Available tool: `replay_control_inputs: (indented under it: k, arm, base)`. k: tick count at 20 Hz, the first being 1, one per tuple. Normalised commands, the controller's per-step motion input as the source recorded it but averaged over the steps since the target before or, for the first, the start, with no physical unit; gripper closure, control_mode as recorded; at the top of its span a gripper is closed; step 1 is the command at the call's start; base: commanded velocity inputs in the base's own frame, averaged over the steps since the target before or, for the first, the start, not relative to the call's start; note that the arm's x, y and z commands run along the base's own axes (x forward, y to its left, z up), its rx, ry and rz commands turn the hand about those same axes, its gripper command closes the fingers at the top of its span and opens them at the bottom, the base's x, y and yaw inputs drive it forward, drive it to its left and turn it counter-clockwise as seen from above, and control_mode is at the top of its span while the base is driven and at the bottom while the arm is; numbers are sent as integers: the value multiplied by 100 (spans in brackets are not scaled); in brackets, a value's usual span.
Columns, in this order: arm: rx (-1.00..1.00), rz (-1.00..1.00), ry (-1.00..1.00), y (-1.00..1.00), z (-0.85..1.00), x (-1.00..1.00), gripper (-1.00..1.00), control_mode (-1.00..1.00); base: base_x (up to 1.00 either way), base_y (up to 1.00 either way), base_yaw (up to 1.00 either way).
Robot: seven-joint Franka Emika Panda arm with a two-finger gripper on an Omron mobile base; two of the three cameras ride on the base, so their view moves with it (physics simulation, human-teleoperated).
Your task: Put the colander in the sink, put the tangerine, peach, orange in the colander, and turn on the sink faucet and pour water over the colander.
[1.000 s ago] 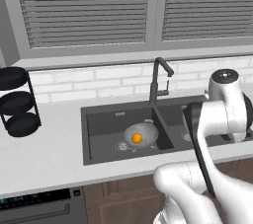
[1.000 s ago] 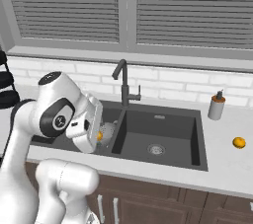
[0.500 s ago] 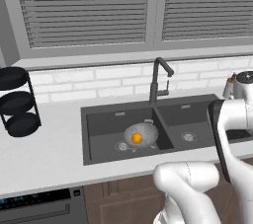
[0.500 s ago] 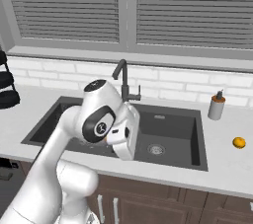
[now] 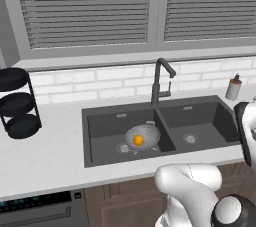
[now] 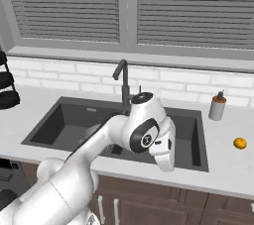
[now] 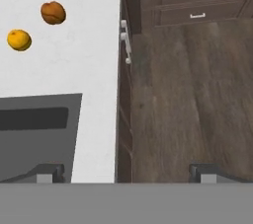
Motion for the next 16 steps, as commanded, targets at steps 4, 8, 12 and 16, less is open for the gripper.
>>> replay_control_inputs:
  k: [4,8,12,16]
  arm:
    - [6,0,5,-100,-21,10,-100,-100]
    - [2,7,14,-100,-7,26,-100,-100]
    - [5,19,13,-100,-1,28,-100,-100]
    - [12,22,0,-100,-4,19,-100,-100]
  base:
    - [0,0,0]
    - [0,0,0]
    - [0,0,0]
    - [0,0,0]
